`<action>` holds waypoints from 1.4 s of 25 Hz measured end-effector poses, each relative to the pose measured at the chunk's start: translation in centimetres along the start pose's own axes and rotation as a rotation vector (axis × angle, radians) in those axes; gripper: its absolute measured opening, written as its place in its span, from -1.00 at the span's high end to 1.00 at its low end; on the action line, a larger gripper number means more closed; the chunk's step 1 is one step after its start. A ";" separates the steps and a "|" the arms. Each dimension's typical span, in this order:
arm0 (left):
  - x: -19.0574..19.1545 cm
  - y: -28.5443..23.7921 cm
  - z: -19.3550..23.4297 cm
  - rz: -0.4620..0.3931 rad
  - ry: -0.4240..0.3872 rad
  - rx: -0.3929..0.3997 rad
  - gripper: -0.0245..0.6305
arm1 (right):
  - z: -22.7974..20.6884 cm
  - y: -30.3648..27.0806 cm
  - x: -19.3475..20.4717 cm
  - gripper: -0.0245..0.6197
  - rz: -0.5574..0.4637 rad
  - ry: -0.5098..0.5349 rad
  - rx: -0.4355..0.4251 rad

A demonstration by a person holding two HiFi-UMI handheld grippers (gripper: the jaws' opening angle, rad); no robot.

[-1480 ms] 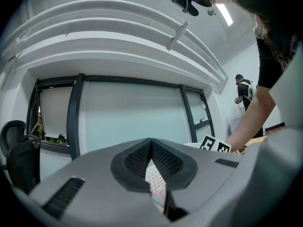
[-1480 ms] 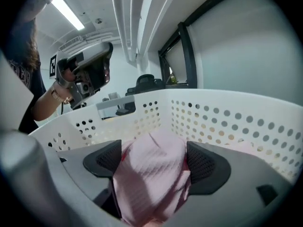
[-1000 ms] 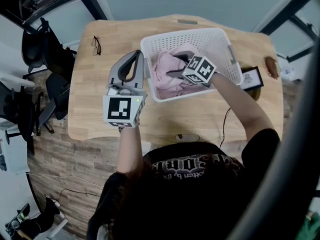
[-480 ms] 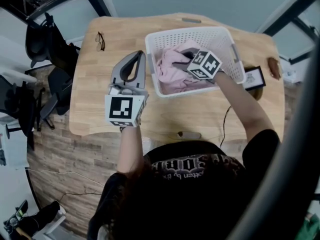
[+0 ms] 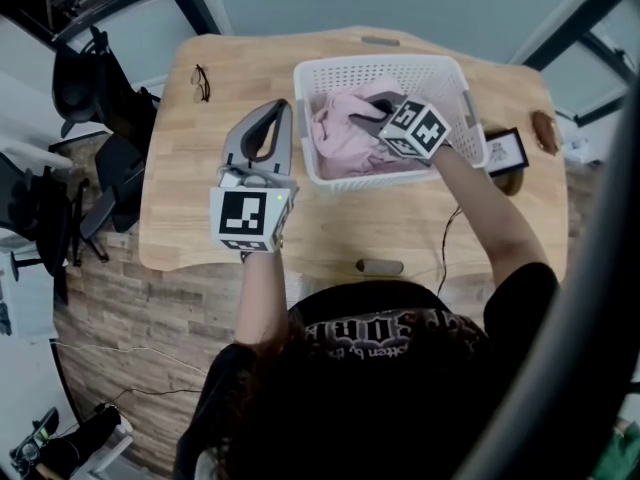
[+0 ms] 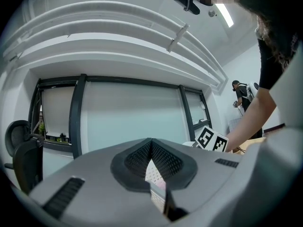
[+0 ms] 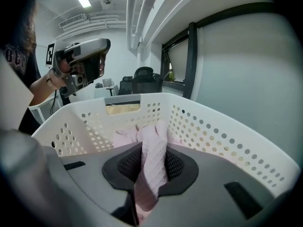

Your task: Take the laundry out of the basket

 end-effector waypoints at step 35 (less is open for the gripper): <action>-2.6 7.3 -3.6 0.034 -0.018 -0.128 0.93 | 5.3 8.4 -8.6 0.69 -0.332 -0.005 0.106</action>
Point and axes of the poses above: the fingertips, and each gripper's own axes: y backward along the fingers, z to its left, x out of its underside, the point moved 10 cm from there along y, backward along the fingers, and after that the axes turned 15 degrees about -y, right-handed, at the moved point
